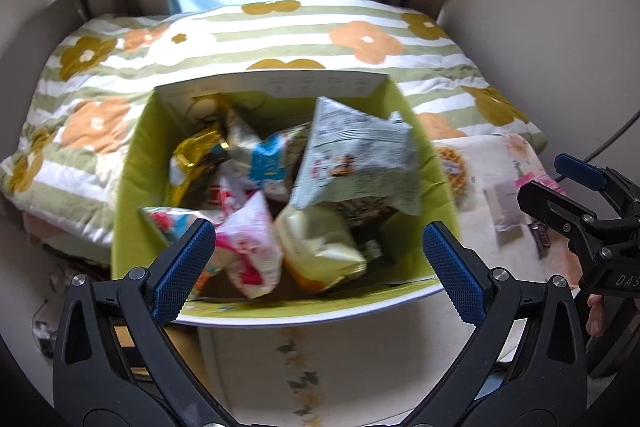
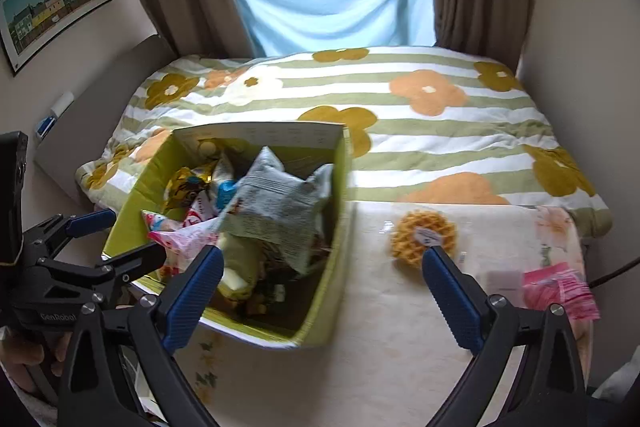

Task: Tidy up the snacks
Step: 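Move both tools back to the white pouch and pink striped bag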

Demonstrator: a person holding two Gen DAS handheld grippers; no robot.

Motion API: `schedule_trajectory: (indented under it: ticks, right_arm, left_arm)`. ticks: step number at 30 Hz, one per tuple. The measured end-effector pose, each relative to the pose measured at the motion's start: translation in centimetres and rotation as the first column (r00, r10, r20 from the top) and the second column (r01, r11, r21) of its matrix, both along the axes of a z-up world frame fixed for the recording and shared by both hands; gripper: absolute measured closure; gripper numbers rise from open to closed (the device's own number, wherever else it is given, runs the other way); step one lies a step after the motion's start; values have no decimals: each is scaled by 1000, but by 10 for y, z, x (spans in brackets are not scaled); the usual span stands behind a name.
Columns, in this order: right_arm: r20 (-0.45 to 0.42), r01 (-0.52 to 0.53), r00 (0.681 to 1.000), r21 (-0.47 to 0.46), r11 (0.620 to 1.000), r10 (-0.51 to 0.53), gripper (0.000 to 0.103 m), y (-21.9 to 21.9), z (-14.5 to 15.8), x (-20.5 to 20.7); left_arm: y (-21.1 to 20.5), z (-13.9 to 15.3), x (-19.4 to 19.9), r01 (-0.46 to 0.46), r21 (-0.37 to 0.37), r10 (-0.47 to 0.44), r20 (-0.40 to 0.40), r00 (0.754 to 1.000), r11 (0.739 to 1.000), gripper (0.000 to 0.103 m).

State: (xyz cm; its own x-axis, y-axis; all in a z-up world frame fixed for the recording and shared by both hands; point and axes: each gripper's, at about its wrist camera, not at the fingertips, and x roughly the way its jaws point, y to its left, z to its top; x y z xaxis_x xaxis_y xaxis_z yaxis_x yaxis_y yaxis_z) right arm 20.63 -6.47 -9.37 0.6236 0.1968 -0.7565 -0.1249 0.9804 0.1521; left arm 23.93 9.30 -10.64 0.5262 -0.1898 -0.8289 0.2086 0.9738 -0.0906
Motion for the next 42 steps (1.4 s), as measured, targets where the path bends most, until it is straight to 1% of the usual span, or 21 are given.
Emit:
schedule_trajectory:
  ticks: [5, 9, 12, 16, 18, 22, 27, 33, 40, 42]
  right_arm:
    - [15, 45, 999, -6, 999, -45, 4, -53, 3, -19]
    - [13, 75, 997, 1, 997, -75, 4, -102, 1, -36]
    - [23, 106, 994, -8, 994, -106, 4, -137, 0, -45]
    - [16, 139, 990, -32, 990, -139, 4, -178, -4, -48]
    - [-1, 146, 989, -37, 989, -146, 4, -198, -9, -46]
    - [-42, 135, 990, -37, 990, -137, 4, -229, -23, -37]
    - [-95, 104, 990, -36, 994, -107, 4, -255, -46, -24]
    - [-177, 78, 981, -39, 996, -83, 4, -267, -81, -6]
    - [-261, 68, 962, -61, 996, -82, 4, -274, -117, 18]
    - [-304, 57, 950, -60, 997, -73, 4, -274, -127, 26]
  left_arm:
    - [-53, 3, -5, 45, -14, -45, 4, 999, 999, 0]
    - [-105, -4, -7, 72, -33, -73, -17, 997, 997, 0]
    - [-145, -14, -6, 92, -58, -95, -48, 994, 994, 0]
    - [-195, -27, -8, 115, -53, -119, -76, 990, 992, 0]
    - [-218, -36, -9, 116, -50, -120, -89, 989, 992, 0]
    - [-254, -61, -8, 96, -64, -104, -149, 983, 993, 0]
    - [-290, -92, -7, 76, -53, -85, -199, 976, 996, 0]
    - [-317, -127, 4, 76, -26, -80, -237, 968, 997, 0]
    - [-330, -157, 23, 89, -18, -91, -291, 953, 996, 0]
    - [-332, -163, 27, 88, -20, -90, -302, 949, 996, 0]
